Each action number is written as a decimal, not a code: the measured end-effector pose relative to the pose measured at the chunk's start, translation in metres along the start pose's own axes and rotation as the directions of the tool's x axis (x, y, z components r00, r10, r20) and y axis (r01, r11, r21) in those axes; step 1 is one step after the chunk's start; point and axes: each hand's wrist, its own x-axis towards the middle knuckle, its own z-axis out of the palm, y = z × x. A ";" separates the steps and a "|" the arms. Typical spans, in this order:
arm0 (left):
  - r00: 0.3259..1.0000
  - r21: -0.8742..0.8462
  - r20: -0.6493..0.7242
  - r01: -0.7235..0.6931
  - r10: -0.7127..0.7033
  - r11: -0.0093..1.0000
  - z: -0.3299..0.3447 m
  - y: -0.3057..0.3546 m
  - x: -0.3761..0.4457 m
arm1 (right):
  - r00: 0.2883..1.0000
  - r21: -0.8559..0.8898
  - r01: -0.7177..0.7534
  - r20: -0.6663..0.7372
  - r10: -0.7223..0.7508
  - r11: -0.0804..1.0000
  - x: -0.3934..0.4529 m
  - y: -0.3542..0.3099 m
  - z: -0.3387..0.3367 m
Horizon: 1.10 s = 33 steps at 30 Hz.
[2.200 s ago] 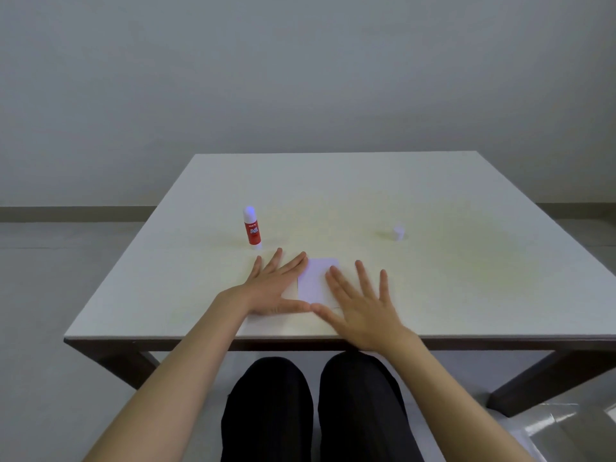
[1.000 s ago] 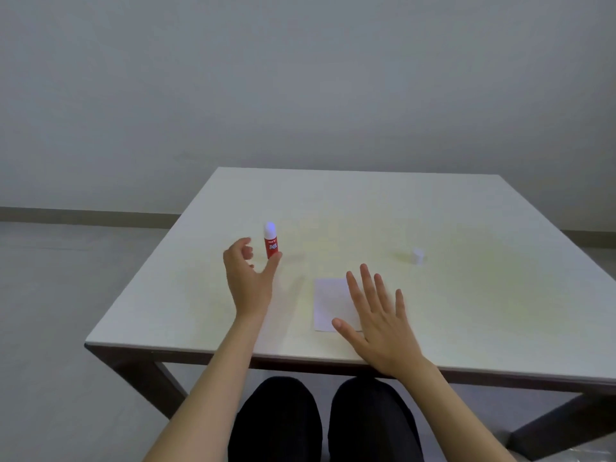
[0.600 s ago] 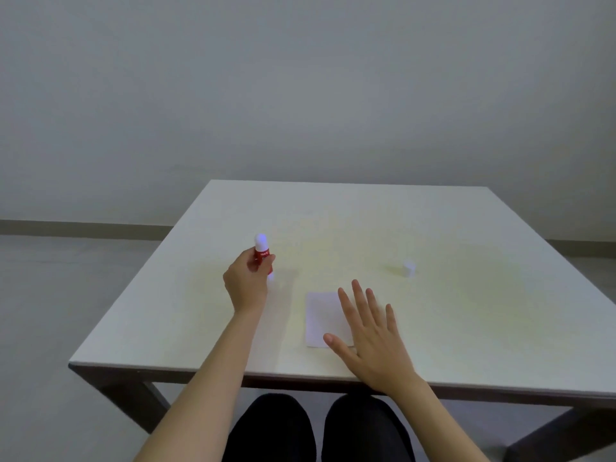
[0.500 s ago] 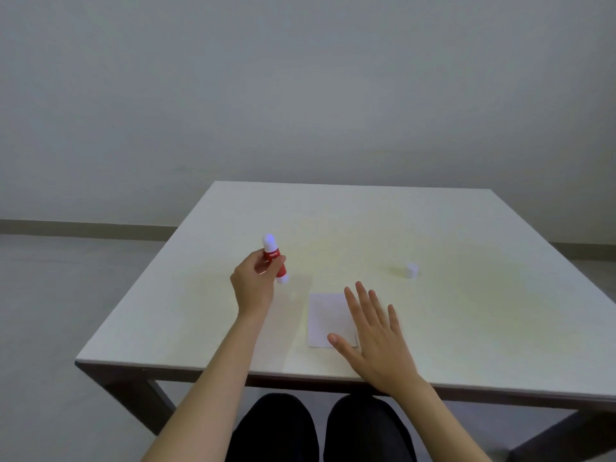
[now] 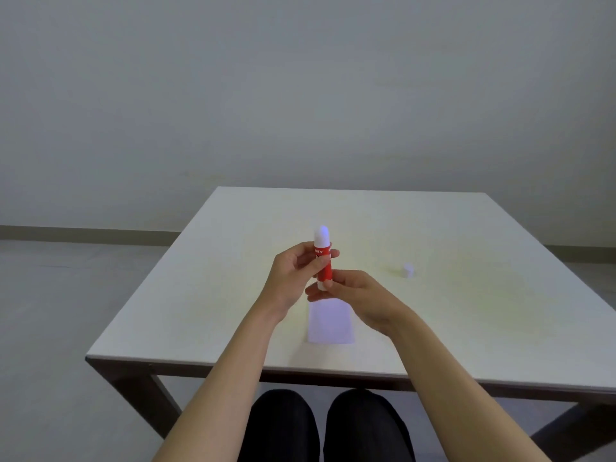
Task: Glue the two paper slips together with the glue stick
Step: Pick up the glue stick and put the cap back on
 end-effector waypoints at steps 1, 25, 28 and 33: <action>1.000 -0.013 -0.012 -0.003 0.002 1.000 0.000 0.002 -0.001 | 1.000 -0.004 0.002 -0.005 -0.003 1.000 0.000 0.000 -0.001; 0.974 0.016 -0.226 0.015 -0.011 1.000 0.007 -0.001 -0.007 | 0.810 -0.413 -0.056 -0.551 -0.201 0.909 0.010 0.014 0.039; 0.972 0.003 -0.234 0.025 -0.024 1.000 0.001 -0.001 -0.007 | 0.958 -0.243 -0.025 -0.282 -0.046 0.970 0.008 0.010 0.029; 0.975 0.018 -0.220 0.046 -0.041 0.999 -0.007 0.000 -0.010 | 0.991 0.024 -0.005 0.134 0.001 1.000 0.001 0.005 0.006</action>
